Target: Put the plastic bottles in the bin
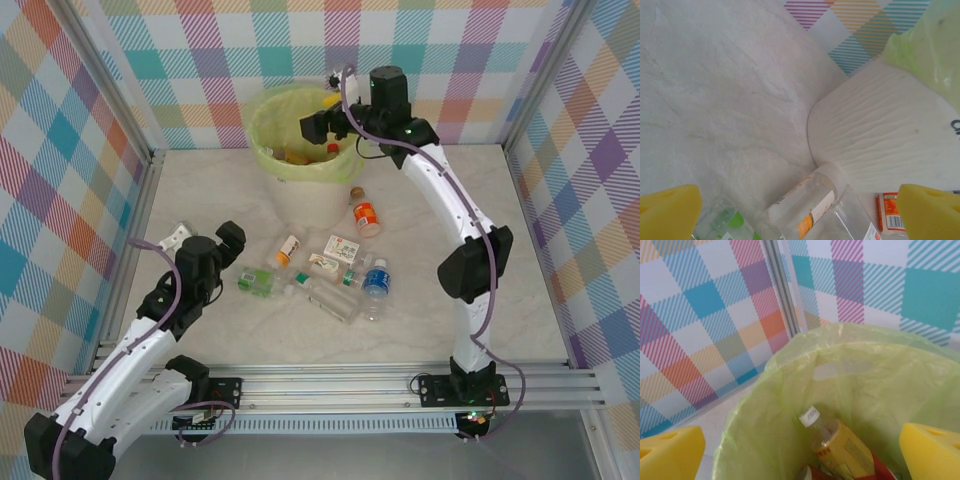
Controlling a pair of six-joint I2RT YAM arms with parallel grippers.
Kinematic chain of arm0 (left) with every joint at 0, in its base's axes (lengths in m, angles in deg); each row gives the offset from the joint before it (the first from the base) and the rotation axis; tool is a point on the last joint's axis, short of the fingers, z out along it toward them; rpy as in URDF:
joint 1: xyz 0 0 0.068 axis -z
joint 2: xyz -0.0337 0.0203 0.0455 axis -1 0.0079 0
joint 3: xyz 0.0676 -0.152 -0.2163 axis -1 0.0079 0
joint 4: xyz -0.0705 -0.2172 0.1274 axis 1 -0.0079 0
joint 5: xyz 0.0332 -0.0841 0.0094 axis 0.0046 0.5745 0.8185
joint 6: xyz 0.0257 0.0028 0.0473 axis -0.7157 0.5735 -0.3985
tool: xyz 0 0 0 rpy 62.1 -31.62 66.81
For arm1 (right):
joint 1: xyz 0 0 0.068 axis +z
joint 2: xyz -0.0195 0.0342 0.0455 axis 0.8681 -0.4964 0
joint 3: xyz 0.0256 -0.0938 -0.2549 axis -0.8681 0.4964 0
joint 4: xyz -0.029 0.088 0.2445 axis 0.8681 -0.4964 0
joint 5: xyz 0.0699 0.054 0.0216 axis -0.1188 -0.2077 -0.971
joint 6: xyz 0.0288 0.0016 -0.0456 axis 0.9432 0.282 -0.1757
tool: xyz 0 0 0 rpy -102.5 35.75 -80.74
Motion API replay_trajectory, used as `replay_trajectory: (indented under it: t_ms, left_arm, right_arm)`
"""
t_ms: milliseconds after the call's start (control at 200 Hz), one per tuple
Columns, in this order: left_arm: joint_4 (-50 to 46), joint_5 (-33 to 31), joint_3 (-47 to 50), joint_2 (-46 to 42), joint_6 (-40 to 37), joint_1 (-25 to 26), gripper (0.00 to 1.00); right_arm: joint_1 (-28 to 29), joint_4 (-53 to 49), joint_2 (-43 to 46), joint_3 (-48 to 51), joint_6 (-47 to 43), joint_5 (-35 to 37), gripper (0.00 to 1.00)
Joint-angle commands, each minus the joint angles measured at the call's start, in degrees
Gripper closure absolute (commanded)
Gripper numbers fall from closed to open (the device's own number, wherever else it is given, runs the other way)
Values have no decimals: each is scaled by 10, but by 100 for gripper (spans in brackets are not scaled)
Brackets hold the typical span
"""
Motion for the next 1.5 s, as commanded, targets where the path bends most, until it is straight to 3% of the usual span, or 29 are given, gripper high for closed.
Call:
replay_trajectory:
  t_ms: [0, 260, 520, 705, 1105, 1495]
  left_arm:
    - [-30, 25, 16, 17, 42, -8, 0]
    - [-77, 98, 19, 100, 150, -6, 0]
    - [-89, 153, 16, 179, 236, 16, 0]
    - [-90, 176, 15, 213, 309, 19, 0]
    - [-19, 186, 5, 310, 337, 22, 1]
    - [-14, 151, 40, 330, 370, 25, 24]
  right_arm:
    - [0, 71, 83, 94, 28, 61, 0]
    - [-1, 199, 292, 408, 56, 165, 0]
    - [-1, 172, 424, 557, 61, 279, 0]
    - [-3, 175, 456, 585, 53, 321, 0]
    - [-2, 167, 453, 574, 59, 323, 0]
    - [-2, 151, 478, 593, 63, 348, 0]
